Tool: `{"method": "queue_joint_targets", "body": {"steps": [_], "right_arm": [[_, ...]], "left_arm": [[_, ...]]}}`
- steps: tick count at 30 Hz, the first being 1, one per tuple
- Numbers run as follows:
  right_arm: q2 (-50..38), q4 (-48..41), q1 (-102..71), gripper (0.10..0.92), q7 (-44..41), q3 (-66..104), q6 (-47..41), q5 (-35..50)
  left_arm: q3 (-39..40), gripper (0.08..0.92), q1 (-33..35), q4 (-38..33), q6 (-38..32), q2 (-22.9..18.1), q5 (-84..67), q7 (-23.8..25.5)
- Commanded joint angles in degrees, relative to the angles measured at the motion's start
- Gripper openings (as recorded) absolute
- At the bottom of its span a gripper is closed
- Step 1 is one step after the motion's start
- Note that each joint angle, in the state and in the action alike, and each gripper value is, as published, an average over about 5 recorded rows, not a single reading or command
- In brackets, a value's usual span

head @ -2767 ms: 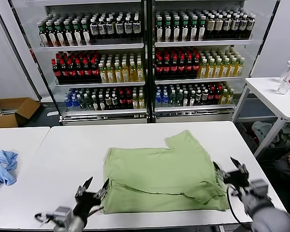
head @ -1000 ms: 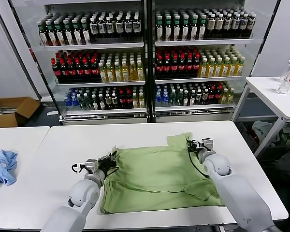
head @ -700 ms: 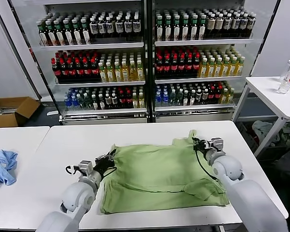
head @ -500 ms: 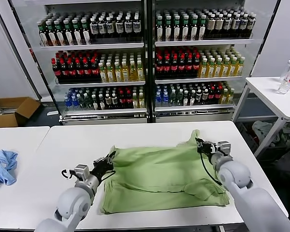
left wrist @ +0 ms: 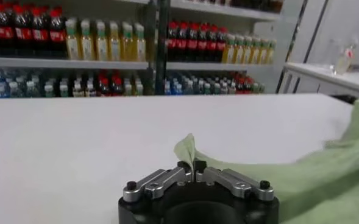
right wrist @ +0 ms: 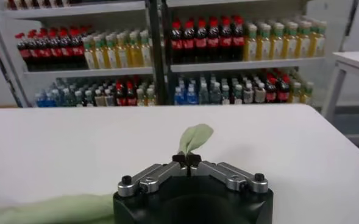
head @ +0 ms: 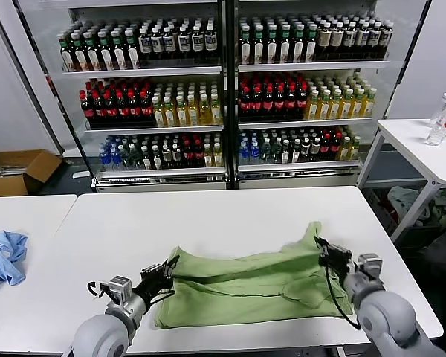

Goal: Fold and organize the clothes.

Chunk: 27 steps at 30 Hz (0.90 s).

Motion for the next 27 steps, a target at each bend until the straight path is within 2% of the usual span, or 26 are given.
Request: {"method": "queue_joint_targets", "body": {"steps": [1,4,9,12,15,17,22,27], "right_arm": [[1.2,2.8,-9.5,0.108,0.1,4.0,-2.1,-3.8],[1.8,3.1,-9.1,0.143,0.1,2.9,-2.4,-5.1],[2.0,4.0,-9.2,0.285,-0.1,2.4,-1.7,-6.3],[2.1,4.3,-9.5,0.363,-0.1,2.2,-1.3,-7.0],[2.8,4.1,-9.4,0.450,0.4,1.7,0.1,-9.0],[3.8,3.7,-9.0,0.511,1.1,1.1,1.0,-10.2],[5.0,3.6,-8.9,0.658,1.7,-0.3,1.7,-11.3],[4.8,4.2,-9.2,0.779,1.9,0.0,2.1,-11.3]], "left_arm": [[1.0,0.091,2.9,0.7,1.4,0.8,6.3,1.3],[0.9,0.121,3.6,-0.6,0.9,-0.2,9.1,1.8],[-0.3,0.259,7.1,-4.1,-1.5,-3.4,14.6,-0.6],[-0.4,0.345,9.9,-4.8,-2.8,-6.9,20.1,-5.0],[-0.3,0.432,10.9,-2.9,-1.5,-11.4,23.7,-10.7],[-0.2,0.484,11.1,-1.4,-0.3,-14.1,24.4,-12.7],[0.7,0.631,11.3,0.0,2.2,-18.0,25.7,-13.2],[0.6,0.751,10.8,1.1,4.5,-18.9,22.7,-13.4]]}}
